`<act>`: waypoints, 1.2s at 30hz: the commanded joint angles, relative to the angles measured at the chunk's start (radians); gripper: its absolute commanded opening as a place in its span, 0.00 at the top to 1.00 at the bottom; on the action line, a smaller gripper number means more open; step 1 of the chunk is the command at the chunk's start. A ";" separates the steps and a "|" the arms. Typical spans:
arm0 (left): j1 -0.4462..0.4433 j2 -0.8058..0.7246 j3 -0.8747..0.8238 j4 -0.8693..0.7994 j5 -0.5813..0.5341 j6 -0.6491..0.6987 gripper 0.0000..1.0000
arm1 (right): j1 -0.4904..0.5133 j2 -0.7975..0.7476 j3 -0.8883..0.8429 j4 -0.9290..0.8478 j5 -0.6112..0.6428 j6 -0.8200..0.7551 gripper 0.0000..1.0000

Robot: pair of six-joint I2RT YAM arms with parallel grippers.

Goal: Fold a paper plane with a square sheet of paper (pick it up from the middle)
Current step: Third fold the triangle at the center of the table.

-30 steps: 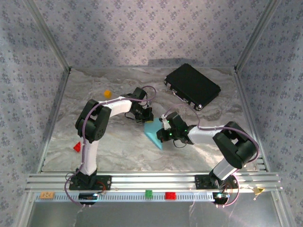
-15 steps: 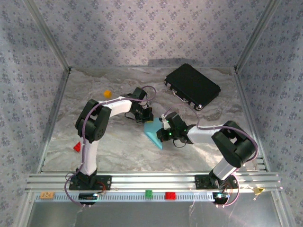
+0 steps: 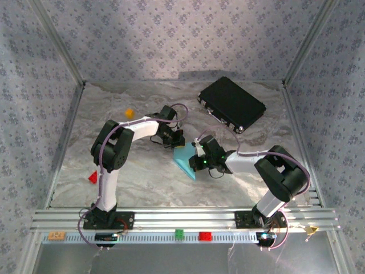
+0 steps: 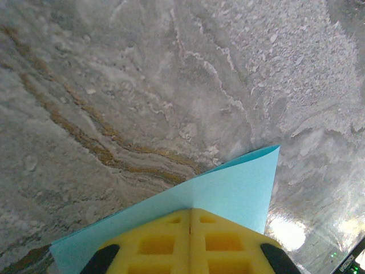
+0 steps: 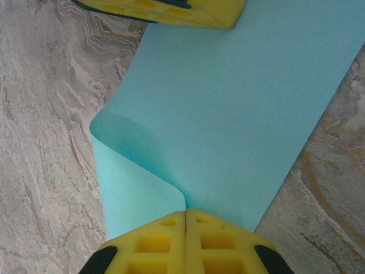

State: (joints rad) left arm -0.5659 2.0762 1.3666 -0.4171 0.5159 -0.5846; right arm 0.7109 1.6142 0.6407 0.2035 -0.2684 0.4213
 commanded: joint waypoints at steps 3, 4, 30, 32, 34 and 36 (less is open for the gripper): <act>-0.013 0.003 -0.015 -0.041 -0.031 0.003 0.95 | -0.004 0.013 0.019 -0.032 0.024 -0.006 0.99; -0.013 0.003 -0.017 -0.040 -0.030 0.003 0.95 | -0.004 0.013 0.019 -0.032 0.022 -0.007 0.99; -0.014 -0.011 0.036 -0.069 -0.031 0.023 0.89 | 0.002 0.033 0.027 -0.057 0.031 -0.007 0.99; -0.012 -0.024 0.050 -0.076 -0.032 0.025 0.85 | 0.002 0.032 0.025 -0.056 0.032 -0.007 0.99; -0.012 -0.040 0.058 -0.081 -0.036 0.023 0.80 | 0.002 0.033 0.026 -0.056 0.031 -0.007 0.99; -0.011 -0.065 0.059 -0.084 -0.047 0.018 0.73 | 0.002 0.034 0.025 -0.054 0.032 -0.005 0.99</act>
State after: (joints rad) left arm -0.5716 2.0716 1.3998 -0.4545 0.4892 -0.5735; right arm 0.7120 1.6310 0.6529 0.1898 -0.2646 0.4217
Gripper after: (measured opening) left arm 0.248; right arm 0.052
